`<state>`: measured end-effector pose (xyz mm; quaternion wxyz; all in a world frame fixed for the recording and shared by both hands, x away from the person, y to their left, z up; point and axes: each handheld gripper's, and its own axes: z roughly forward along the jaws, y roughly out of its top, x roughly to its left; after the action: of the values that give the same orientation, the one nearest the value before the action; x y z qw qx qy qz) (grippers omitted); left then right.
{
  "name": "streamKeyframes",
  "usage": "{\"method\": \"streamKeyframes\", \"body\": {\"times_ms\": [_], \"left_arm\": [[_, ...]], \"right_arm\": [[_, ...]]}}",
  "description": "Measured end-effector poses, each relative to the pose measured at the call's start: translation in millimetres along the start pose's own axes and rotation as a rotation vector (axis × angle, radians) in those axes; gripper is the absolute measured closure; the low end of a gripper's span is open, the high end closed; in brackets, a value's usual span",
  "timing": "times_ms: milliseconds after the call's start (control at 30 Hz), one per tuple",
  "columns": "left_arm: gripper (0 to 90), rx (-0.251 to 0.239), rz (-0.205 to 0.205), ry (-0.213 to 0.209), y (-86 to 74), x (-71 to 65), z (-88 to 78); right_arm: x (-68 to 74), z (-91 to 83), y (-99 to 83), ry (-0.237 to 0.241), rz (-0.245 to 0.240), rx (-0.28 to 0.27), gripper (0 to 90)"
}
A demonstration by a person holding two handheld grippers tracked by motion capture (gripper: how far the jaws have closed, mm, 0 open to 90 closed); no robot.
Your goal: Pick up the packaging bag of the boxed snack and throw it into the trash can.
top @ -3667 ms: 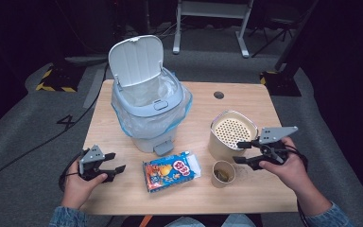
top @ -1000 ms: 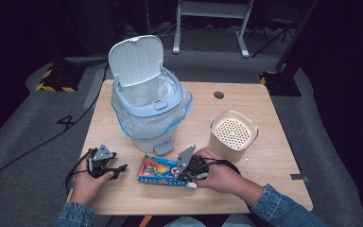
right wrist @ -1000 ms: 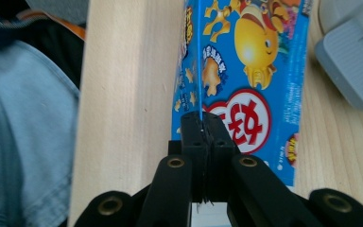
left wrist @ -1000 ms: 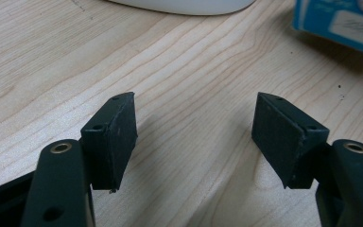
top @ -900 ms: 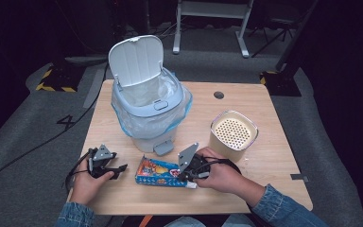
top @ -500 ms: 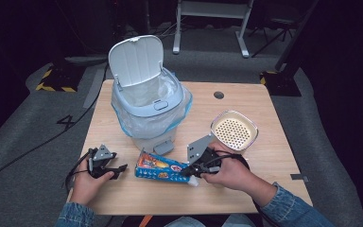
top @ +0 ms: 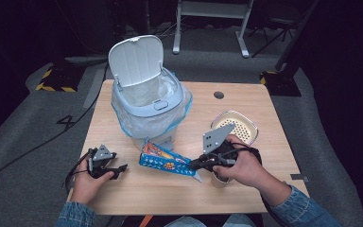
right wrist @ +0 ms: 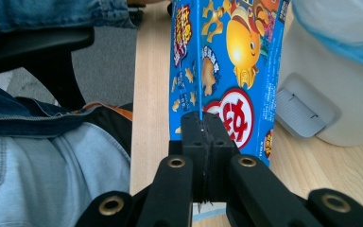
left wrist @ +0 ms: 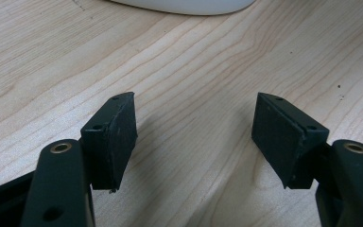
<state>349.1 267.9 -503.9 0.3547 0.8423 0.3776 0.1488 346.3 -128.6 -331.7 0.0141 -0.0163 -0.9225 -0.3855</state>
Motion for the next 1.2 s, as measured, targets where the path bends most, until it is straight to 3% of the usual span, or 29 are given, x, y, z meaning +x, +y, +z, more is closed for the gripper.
{"method": "streamKeyframes", "body": {"times_ms": [400, 733, 1000, 1200], "left_arm": [[32.0, -0.001, 0.0, 0.0, 0.0, -0.1, 0.2], [32.0, 0.0, 0.001, 0.001, 0.0, -0.1, 0.1], [32.0, -0.001, -0.003, 0.001, -0.1, -0.6, 0.2], [32.1, 0.0, 0.001, -0.005, 0.0, 0.6, 0.0]], "right_arm": [[8.1, -55.3, 10.9, -0.067, 0.005, -0.086, 90.0], [6.9, -90.0, 26.9, -0.156, -0.003, -0.099, 90.0], [-5.6, -100.1, 50.5, -0.212, 0.004, -0.107, 90.0], [-21.3, -95.4, 65.7, -0.255, 0.01, -0.097, 90.0]]}}
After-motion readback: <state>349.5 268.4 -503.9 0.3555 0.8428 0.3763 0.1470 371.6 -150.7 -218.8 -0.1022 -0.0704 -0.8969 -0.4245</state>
